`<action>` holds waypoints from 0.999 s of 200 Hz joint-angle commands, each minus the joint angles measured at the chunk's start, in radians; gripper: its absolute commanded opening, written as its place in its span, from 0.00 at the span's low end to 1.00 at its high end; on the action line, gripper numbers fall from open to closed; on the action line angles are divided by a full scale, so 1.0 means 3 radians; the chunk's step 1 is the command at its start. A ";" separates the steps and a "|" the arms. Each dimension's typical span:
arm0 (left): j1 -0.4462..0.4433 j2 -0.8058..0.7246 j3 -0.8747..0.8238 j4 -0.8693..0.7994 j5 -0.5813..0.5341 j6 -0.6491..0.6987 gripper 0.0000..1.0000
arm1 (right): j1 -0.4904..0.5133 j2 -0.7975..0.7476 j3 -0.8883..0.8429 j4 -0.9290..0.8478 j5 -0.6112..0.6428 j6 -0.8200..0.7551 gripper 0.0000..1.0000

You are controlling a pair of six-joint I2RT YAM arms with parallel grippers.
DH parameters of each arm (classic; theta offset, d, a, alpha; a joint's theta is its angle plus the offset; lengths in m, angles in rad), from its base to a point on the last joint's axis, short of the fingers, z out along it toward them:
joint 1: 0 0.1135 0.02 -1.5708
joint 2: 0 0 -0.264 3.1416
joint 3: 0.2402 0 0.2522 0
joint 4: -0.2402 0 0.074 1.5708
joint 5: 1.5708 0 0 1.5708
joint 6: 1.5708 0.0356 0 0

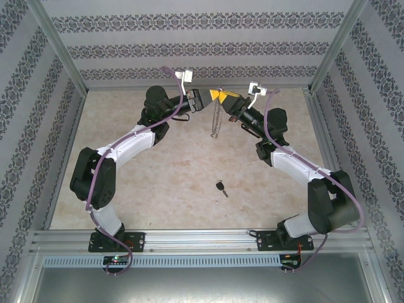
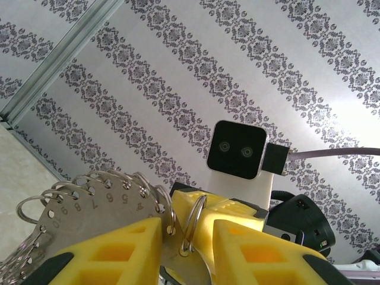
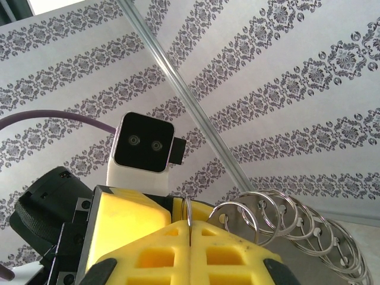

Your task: Put the keys on the keyring

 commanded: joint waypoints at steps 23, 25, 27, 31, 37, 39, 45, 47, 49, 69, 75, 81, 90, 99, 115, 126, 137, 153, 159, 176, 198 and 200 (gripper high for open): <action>-0.0041 0.0063 0.0144 0.0282 0.0000 -0.0043 0.20 | 0.0035 0.0017 0.0018 0.0249 -0.0064 0.0007 0.00; -0.0039 0.0067 0.0148 0.0284 0.0002 -0.0044 0.19 | 0.0034 0.0016 0.0014 0.0249 -0.0064 0.0006 0.00; -0.0037 0.0068 0.0149 0.0285 0.0001 -0.0044 0.19 | 0.0034 0.0014 0.0013 0.0249 -0.0066 0.0007 0.00; -0.0039 0.0076 0.0154 0.0286 0.0004 -0.0043 0.18 | 0.0035 0.0015 0.0007 0.0249 -0.0067 0.0006 0.00; -0.0041 0.0086 0.0162 0.0291 0.0004 -0.0044 0.16 | 0.0033 0.0017 0.0000 0.0249 -0.0072 0.0005 0.00; -0.0040 0.0088 0.0164 0.0294 0.0000 -0.0044 0.15 | 0.0033 0.0013 -0.0002 0.0249 -0.0072 0.0003 0.00; -0.0037 0.0099 0.0172 0.0300 0.0008 -0.0043 0.13 | 0.0033 0.0017 -0.0008 0.0249 -0.0072 0.0002 0.00; -0.0038 0.0103 0.0171 0.0298 0.0008 -0.0046 0.13 | 0.0033 0.0017 -0.0008 0.0249 -0.0071 0.0002 0.00; -0.0040 0.0108 0.0177 0.0297 0.0010 -0.0046 0.12 | 0.0033 0.0017 -0.0008 0.0249 -0.0070 0.0002 0.00; -0.0039 0.0157 0.0205 0.0323 0.0026 -0.0053 0.05 | 0.0034 0.0035 -0.0006 0.0244 -0.0090 0.0002 0.00; -0.0040 0.0172 0.0213 0.0328 0.0032 -0.0045 0.03 | 0.0035 0.0041 -0.0008 0.0244 -0.0092 0.0002 0.00; -0.0039 0.0188 0.0230 0.0326 0.0047 -0.0039 0.00 | 0.0033 0.0047 -0.0008 0.0244 -0.0099 0.0000 0.00; -0.0041 0.0210 0.0257 0.0316 0.0069 -0.0021 0.00 | 0.0035 0.0058 -0.0003 0.0239 -0.0115 0.0002 0.00; -0.0040 0.0223 0.0278 0.0283 0.0098 0.0022 0.00 | 0.0027 0.0072 0.0013 0.0230 -0.0156 0.0006 0.00; -0.0037 0.0223 0.0314 0.0147 0.0172 0.0196 0.00 | -0.0023 0.0047 0.0010 0.0184 -0.0189 0.0031 0.08; -0.0040 0.0192 0.0350 -0.0061 0.0235 0.0414 0.00 | -0.0098 -0.0008 -0.0029 0.0157 -0.0208 0.0059 0.26; -0.0040 0.0144 0.0387 -0.0317 0.0298 0.0685 0.00 | -0.0195 -0.0086 -0.0079 0.0129 -0.0229 0.0104 0.35; -0.0038 0.0066 0.0446 -0.0723 0.0363 0.1107 0.00 | -0.0344 -0.0205 -0.0147 0.0088 -0.0288 0.0193 0.37; -0.0040 0.0043 0.0472 -0.0861 0.0381 0.1247 0.00 | -0.0392 -0.0247 -0.0168 0.0055 -0.0311 0.0222 0.38; -0.0041 -0.0017 0.0544 -0.1213 0.0445 0.1586 0.00 | -0.0481 -0.0357 -0.0202 -0.0058 -0.0402 0.0284 0.42; -0.0039 -0.0068 0.0603 -0.1539 0.0527 0.1893 0.00 | -0.0511 -0.0431 -0.0210 -0.0134 -0.0573 0.0367 0.45; -0.0040 -0.0071 0.0612 -0.1565 0.0539 0.1918 0.00 | -0.0513 -0.0432 -0.0208 -0.0137 -0.0592 0.0373 0.45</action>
